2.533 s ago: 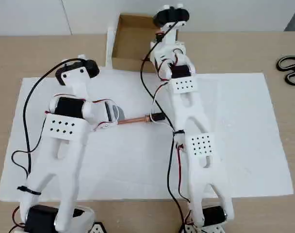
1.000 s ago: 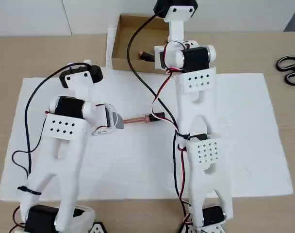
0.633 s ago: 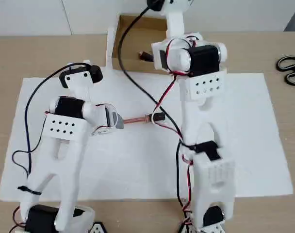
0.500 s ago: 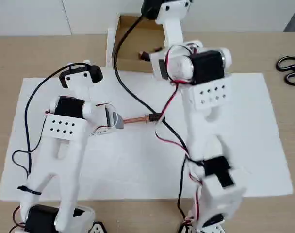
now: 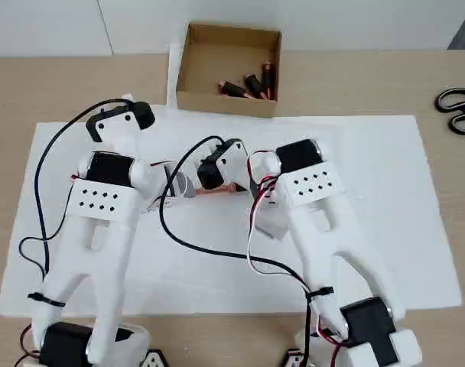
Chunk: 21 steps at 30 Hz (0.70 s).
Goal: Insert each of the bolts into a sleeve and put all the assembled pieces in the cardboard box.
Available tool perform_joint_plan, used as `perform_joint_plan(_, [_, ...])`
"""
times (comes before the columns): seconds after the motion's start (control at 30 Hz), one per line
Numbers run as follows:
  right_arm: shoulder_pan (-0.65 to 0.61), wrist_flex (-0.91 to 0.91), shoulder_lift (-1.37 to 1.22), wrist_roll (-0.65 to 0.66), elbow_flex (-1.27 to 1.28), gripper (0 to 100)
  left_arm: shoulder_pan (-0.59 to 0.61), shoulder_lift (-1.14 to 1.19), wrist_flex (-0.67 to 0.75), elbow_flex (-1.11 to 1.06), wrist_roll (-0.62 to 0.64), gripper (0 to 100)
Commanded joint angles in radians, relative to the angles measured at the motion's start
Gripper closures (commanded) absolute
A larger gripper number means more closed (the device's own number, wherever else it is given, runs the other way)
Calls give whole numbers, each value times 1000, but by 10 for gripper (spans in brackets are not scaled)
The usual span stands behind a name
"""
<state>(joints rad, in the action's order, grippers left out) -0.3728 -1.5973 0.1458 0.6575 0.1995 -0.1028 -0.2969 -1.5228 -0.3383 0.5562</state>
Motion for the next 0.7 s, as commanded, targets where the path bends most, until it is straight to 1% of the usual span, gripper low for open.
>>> perform_joint_plan(0.0, [47,124,-8,21,2,832,6,-43,17,47,9,731])
perform_joint_plan(0.17, [76,288,-39,-71,3,831,6,-43,17,47,9,731])
perform_joint_plan(0.27, [76,383,-65,-60,-2,830,12,-44,17,47,6,731])
perform_joint_plan(0.3, [76,414,-77,-51,0,830,34,-44,17,48,6,731])
perform_joint_plan(0.4, [76,490,-120,-48,0,830,157,-44,9,61,8,731])
perform_joint_plan(0.57, [70,570,-171,-46,0,829,385,-44,-54,122,8,731])
perform_joint_plan(0.6, [70,585,-179,-31,0,829,420,-44,-60,122,8,731])
perform_joint_plan(0.67, [54,599,-194,40,-2,829,476,-44,-74,122,8,731])
